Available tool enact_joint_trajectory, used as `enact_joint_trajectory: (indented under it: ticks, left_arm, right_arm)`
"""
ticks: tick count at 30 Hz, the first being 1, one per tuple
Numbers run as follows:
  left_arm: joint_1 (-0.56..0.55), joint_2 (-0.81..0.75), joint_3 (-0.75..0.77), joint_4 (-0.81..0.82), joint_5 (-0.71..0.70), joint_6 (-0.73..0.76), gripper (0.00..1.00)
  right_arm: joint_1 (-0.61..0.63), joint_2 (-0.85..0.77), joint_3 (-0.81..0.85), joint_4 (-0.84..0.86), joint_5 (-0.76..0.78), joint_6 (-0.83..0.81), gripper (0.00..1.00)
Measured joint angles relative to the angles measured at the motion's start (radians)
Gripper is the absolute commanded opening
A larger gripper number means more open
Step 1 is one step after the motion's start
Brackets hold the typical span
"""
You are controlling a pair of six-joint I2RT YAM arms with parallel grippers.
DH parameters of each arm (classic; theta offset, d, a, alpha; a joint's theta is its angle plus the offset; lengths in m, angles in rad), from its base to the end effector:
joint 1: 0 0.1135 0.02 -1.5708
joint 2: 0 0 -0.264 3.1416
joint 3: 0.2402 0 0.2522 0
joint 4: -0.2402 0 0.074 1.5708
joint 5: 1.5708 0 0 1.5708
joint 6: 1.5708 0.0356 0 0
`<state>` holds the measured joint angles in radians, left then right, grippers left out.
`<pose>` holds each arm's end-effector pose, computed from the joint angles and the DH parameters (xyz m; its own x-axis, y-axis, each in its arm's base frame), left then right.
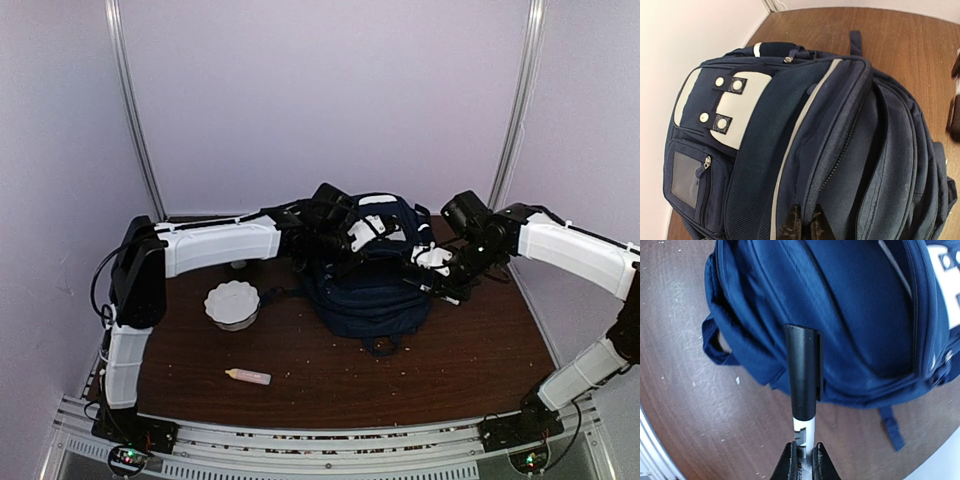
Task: Pack the student bag
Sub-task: Pick up the upper front pocket of the student bag, then place the pen in the upper front pocket of the bag.
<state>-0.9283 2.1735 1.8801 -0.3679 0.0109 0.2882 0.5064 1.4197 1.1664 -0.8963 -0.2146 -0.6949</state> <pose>0.3041 -0.4069 0.2503 -0.1238 0.6397 -0.7586 0.8771 0.4281 0.2179 0.2385 0.1409 0.2719 -0.2608 -0.8601 -0.4385 -0.9335 0.3405 -0.1125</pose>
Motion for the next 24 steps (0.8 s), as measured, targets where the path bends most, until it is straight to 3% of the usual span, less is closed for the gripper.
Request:
enact_joint_trajectory:
  ticks: [10,24]
  left_arm:
    - [0.038,-0.021,0.011,0.024,0.086,-0.083,0.00]
    - [0.075,-0.046,0.010,0.029,0.190,-0.126,0.00]
  right_arm:
    - [0.166,0.122,0.050,0.179,0.251,-0.143,0.06]
    - [0.227,0.360,0.140,0.497,0.466,-0.332,0.06]
